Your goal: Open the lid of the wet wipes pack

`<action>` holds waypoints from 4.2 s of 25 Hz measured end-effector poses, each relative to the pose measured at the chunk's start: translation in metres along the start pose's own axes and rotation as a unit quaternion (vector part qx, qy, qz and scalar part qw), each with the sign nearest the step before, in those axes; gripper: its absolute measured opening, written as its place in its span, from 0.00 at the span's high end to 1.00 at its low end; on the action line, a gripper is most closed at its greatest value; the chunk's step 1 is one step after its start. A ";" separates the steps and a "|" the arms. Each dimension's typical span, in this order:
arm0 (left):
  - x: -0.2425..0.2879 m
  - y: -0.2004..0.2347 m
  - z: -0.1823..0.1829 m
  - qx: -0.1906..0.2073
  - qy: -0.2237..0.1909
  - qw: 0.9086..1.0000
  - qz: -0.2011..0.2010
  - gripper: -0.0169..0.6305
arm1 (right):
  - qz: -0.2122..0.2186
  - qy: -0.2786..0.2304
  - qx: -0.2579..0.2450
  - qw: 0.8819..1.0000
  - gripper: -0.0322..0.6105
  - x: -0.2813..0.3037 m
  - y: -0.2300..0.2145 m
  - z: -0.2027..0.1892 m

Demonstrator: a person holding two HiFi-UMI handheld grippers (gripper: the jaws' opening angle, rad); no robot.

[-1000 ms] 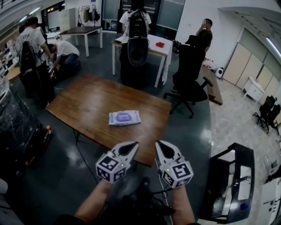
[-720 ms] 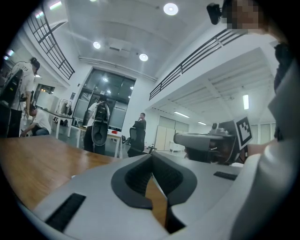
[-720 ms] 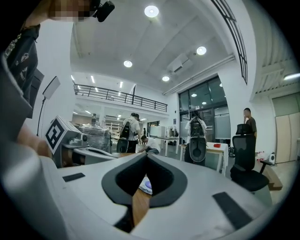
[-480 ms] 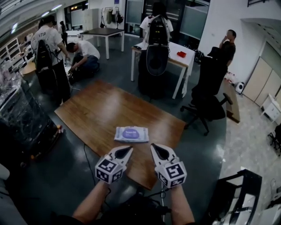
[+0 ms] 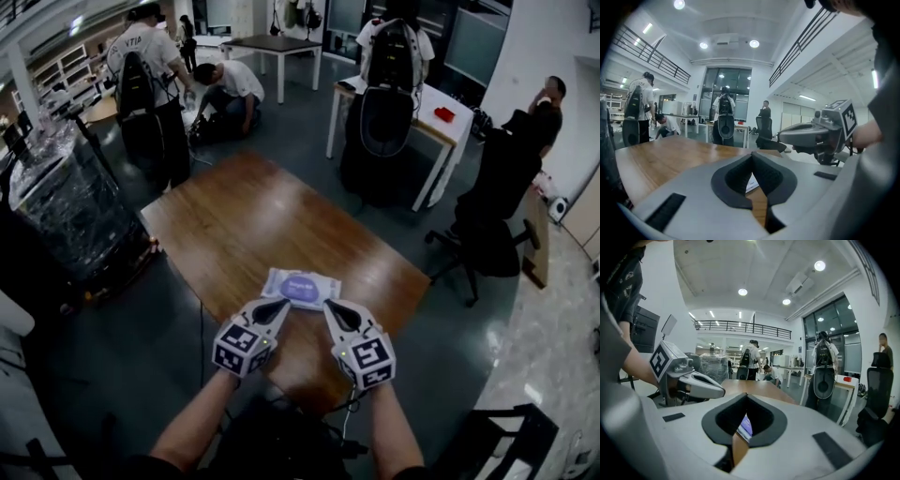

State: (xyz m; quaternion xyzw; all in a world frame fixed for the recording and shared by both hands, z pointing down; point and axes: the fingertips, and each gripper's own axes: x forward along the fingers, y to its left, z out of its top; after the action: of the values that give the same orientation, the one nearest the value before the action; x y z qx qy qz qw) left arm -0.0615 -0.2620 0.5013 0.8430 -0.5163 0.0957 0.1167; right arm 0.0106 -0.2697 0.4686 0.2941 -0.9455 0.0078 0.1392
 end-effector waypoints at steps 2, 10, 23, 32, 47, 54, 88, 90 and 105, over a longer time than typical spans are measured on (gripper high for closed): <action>0.005 0.012 -0.008 -0.005 0.011 1.000 0.012 0.97 | 0.009 0.014 -0.004 1.000 0.93 0.012 -0.002 -0.008; 0.033 0.049 -0.048 0.003 0.063 0.998 0.004 0.97 | -0.020 0.092 0.010 0.996 0.93 0.055 -0.022 -0.064; 0.083 0.057 -0.094 0.090 0.146 0.982 -0.081 0.95 | -0.077 0.218 0.068 0.971 0.93 0.090 -0.037 -0.150; 0.097 0.042 -0.109 0.194 0.207 0.943 -0.173 0.68 | -0.084 0.258 0.078 0.959 0.93 0.093 -0.037 -0.173; 0.103 0.046 -0.132 0.341 0.287 0.859 -0.251 0.61 | -0.061 0.267 0.081 0.958 0.93 0.100 -0.031 -0.173; 0.105 0.049 -0.130 0.299 0.301 0.862 -0.277 0.61 | -0.059 0.262 0.096 0.959 0.93 0.101 -0.032 -0.173; 0.162 0.086 -0.048 0.188 0.203 0.907 -0.319 0.91 | -0.084 0.260 0.120 0.954 0.93 0.101 -0.030 -0.176; 0.171 0.088 -0.051 0.188 0.201 0.908 -0.315 0.90 | -0.086 0.259 0.122 0.954 0.93 0.099 -0.033 -0.177; 0.172 0.112 -0.047 0.181 0.173 0.937 -0.245 0.69 | -0.136 0.213 0.116 0.961 0.93 0.068 -0.053 -0.149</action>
State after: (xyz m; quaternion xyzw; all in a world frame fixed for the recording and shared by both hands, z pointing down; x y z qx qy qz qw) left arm -0.0863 -0.4434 0.6055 0.9206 -0.2395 0.3004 0.0692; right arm 0.0253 -0.3364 0.6266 0.4258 -0.8377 0.1610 0.3018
